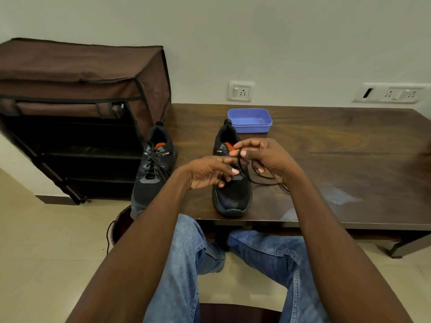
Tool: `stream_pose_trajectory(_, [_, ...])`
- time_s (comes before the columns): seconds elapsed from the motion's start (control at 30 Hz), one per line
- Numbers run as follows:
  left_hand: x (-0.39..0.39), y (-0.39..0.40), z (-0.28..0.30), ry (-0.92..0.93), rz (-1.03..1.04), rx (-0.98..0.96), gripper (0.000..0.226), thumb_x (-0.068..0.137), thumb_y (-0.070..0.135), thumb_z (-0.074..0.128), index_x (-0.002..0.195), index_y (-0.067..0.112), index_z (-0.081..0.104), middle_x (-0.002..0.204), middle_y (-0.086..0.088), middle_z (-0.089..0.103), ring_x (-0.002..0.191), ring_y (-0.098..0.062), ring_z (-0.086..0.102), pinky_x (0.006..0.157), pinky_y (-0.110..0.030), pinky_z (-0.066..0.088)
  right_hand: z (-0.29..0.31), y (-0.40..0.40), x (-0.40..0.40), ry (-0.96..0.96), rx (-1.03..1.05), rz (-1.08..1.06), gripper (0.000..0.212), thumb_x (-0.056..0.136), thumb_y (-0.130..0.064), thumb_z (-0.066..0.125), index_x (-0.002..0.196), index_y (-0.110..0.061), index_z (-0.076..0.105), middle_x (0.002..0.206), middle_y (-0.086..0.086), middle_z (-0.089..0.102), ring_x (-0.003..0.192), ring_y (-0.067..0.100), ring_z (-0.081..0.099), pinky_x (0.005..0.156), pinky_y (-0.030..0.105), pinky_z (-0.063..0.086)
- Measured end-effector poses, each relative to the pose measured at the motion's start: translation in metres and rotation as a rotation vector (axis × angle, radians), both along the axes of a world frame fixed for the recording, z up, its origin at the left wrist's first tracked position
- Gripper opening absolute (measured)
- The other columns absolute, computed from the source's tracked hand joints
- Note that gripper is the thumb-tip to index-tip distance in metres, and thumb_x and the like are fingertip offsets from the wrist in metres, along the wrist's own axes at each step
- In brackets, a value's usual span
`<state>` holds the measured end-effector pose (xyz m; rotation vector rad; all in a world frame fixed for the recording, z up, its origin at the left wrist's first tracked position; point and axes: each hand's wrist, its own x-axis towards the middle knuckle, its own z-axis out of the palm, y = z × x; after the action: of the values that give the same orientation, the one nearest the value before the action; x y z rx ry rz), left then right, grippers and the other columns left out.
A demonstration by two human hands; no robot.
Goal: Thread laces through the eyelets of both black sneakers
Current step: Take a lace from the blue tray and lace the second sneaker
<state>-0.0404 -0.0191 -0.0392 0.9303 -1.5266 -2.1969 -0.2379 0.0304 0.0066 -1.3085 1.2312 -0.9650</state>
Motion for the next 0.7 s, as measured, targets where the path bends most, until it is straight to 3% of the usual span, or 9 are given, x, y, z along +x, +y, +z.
stream_pose_trajectory(0.13, [0.003, 0.0, 0.002, -0.047, 0.063, -0.076, 0.02, 0.089, 0.019, 0.068, 0.105, 0.008, 0.072, 0.095, 0.0, 0.07, 0.086, -0.011, 0.06, 0.072, -0.023, 0.047, -0.007, -0.007, -0.009, 0.131, -0.081, -0.332, 0.009, 0.094, -0.007, 0.064, 0.094, -0.005, 0.072, 0.086, 0.008, 0.074, 0.047, 0.006, 0.048, 0.043, 0.019, 0.041])
stream_pose_trajectory(0.27, [0.01, -0.006, 0.005, 0.135, 0.464, 0.01, 0.009, 0.092, 0.015, 0.061, 0.097, 0.009, 0.063, 0.092, -0.008, 0.073, 0.092, -0.022, 0.067, 0.082, -0.033, 0.054, -0.022, -0.022, -0.038, 0.363, 0.072, -0.627, 0.019, 0.092, -0.01, 0.067, 0.073, -0.006, 0.067, 0.079, 0.008, 0.066, 0.072, 0.016, 0.055, 0.066, 0.036, 0.049])
stream_pose_trajectory(0.33, [0.013, -0.009, 0.008, 0.282, 0.621, 0.127, 0.014, 0.099, 0.016, 0.053, 0.089, 0.01, 0.06, 0.086, -0.009, 0.074, 0.082, -0.021, 0.073, 0.075, -0.035, 0.061, -0.026, -0.025, -0.046, 0.415, 0.144, -0.651, 0.022, 0.089, -0.006, 0.064, 0.067, -0.004, 0.059, 0.073, 0.009, 0.057, 0.074, 0.022, 0.051, 0.066, 0.036, 0.043])
stream_pose_trajectory(0.4, [0.014, -0.008, 0.011, 0.303, 0.643, 0.116, 0.017, 0.101, 0.02, 0.053, 0.09, 0.01, 0.062, 0.081, -0.007, 0.075, 0.07, -0.017, 0.072, 0.064, -0.031, 0.061, -0.027, -0.026, -0.047, 0.432, 0.19, -0.602, 0.017, 0.087, -0.005, 0.06, 0.071, -0.005, 0.059, 0.074, 0.007, 0.056, 0.078, 0.024, 0.052, 0.068, 0.036, 0.042])
stream_pose_trajectory(0.47, [0.01, -0.004, 0.014, 0.246, 0.585, 0.087, 0.016, 0.098, 0.024, 0.058, 0.1, 0.009, 0.063, 0.083, -0.006, 0.073, 0.068, -0.015, 0.07, 0.056, -0.025, 0.057, -0.023, -0.024, -0.041, 0.391, 0.206, -0.516, 0.008, 0.088, -0.007, 0.058, 0.088, -0.005, 0.066, 0.089, 0.009, 0.061, 0.086, 0.024, 0.055, 0.077, 0.037, 0.046])
stream_pose_trajectory(0.53, [0.005, -0.001, 0.014, 0.159, 0.53, 0.046, 0.028, 0.089, 0.029, 0.068, 0.108, 0.01, 0.062, 0.086, -0.003, 0.068, 0.066, -0.012, 0.066, 0.051, -0.021, 0.051, -0.018, -0.023, -0.036, 0.351, 0.201, -0.46, 0.021, 0.089, -0.007, 0.058, 0.105, 0.0, 0.07, 0.097, 0.009, 0.06, 0.09, 0.022, 0.055, 0.084, 0.038, 0.048])
stream_pose_trajectory(0.63, [-0.001, -0.001, 0.01, -0.049, 0.604, -0.115, 0.024, 0.09, 0.029, 0.07, 0.104, 0.011, 0.063, 0.079, 0.001, 0.06, 0.054, -0.005, 0.052, 0.042, -0.017, 0.036, -0.012, -0.019, -0.031, 0.373, 0.206, -0.397, 0.019, 0.092, -0.009, 0.062, 0.107, 0.001, 0.069, 0.095, 0.004, 0.063, 0.082, 0.015, 0.057, 0.083, 0.038, 0.046])
stream_pose_trajectory(0.7, [-0.006, 0.001, 0.006, -0.267, 0.61, -0.359, 0.022, 0.09, 0.024, 0.071, 0.103, 0.009, 0.064, 0.077, 0.004, 0.058, 0.055, -0.002, 0.048, 0.044, -0.014, 0.037, -0.011, -0.016, -0.03, 0.37, 0.21, -0.366, 0.016, 0.09, -0.012, 0.065, 0.102, -0.003, 0.071, 0.098, 0.005, 0.066, 0.083, 0.01, 0.055, 0.084, 0.036, 0.043])
